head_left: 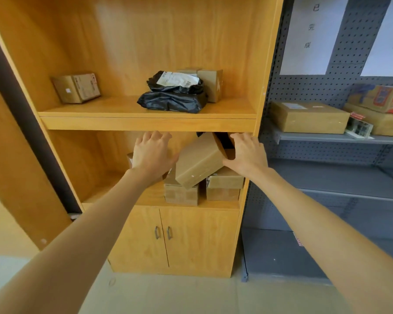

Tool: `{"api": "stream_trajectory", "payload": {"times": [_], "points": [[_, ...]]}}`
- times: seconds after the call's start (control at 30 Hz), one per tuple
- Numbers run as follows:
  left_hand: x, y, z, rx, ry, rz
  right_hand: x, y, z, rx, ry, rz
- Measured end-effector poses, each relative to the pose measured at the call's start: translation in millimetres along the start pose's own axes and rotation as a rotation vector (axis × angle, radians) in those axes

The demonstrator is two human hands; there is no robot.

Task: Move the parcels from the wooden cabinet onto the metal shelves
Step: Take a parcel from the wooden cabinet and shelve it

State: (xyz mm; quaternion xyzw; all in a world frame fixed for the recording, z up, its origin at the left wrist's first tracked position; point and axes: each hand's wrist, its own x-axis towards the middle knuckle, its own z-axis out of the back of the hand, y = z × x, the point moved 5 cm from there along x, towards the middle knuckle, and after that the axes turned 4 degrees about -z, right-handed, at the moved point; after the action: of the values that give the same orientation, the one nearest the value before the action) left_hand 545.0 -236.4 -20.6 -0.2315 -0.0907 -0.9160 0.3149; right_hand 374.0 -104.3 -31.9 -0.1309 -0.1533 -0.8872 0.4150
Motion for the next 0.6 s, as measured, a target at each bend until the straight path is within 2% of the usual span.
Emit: {"api": "stream_trajectory", "payload": {"times": [0.33,0.6], "points": [[44,63,-74,-0.031,0.045,-0.074,49,39,-62,-0.020,0.019,-0.091],[76,65,-159,-0.064,0.108,-0.147,77,34,-129,-0.032,0.037,-0.140]]}}
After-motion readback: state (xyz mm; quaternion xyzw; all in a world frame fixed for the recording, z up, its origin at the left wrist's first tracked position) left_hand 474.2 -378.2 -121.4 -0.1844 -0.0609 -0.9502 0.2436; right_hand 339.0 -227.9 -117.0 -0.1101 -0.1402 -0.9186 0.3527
